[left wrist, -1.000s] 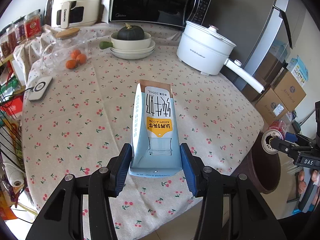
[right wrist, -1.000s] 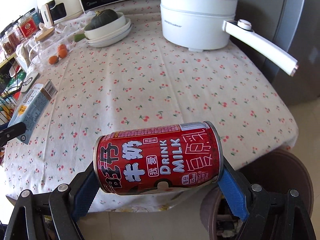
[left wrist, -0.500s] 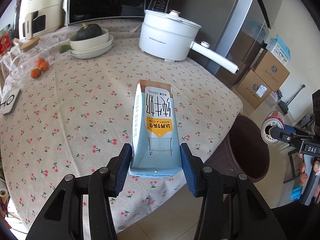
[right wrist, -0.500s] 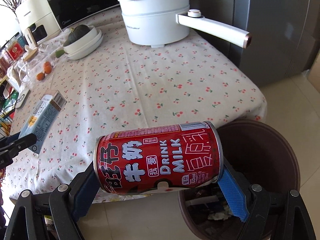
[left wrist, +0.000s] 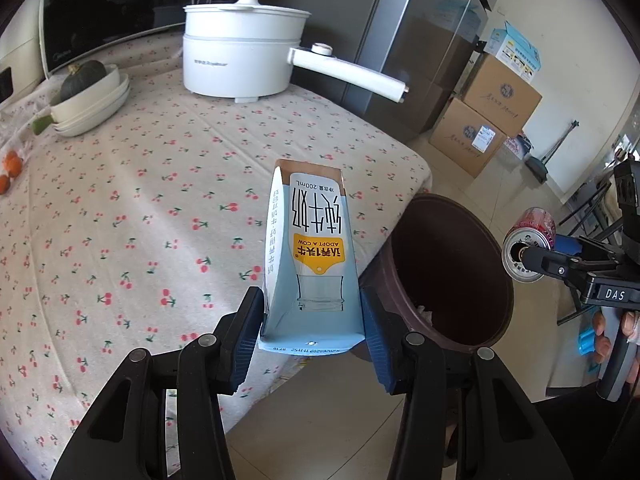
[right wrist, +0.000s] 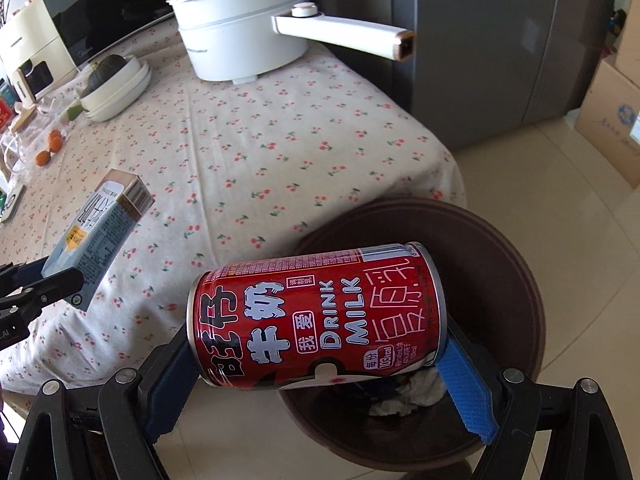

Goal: Collect trash
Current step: 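Carry the milk carton and red can over the brown bin with both grippers, then open both grippers over the bin to drop the carton and can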

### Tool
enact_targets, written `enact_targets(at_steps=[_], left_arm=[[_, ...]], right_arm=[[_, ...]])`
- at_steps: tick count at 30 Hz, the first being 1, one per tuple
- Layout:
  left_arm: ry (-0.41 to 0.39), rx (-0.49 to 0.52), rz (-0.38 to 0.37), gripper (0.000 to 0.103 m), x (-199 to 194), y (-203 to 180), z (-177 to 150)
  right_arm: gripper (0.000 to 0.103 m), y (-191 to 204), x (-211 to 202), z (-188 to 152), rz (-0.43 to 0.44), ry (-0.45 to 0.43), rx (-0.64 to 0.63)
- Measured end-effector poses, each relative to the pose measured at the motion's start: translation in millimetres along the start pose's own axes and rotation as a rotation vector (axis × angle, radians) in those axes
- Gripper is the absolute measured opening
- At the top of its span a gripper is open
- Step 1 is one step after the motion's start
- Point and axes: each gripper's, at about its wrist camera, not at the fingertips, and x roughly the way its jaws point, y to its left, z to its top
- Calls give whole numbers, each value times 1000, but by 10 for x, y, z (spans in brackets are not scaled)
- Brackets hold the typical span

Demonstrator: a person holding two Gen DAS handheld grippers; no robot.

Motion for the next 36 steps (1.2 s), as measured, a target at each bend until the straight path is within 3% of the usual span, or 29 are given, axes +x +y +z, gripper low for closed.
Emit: enact_targets(at_steps=[11,18,20,22,23,36], left_arm=[[55,114,-127,52,455,-844,23],[84,175,-184,52,755,-1095,4],[83,163,-221,56,823,-1073,11],[92,144,-185,86,876,-1051,29],[89,145,-160,90,884,-1054,29],[57,149,19,95,648,-749,-11]], right_arm=[[90,-638,2,-170,-88,35,82],[90,-783,-5,-222,-107,49,88],[90,-800,19,-220,-114,57,86],[90,-826,35,-230,-119,65,85],[90,-842,39,-239,-121,68,84],[91,-765,90,-176,-116,75,63]])
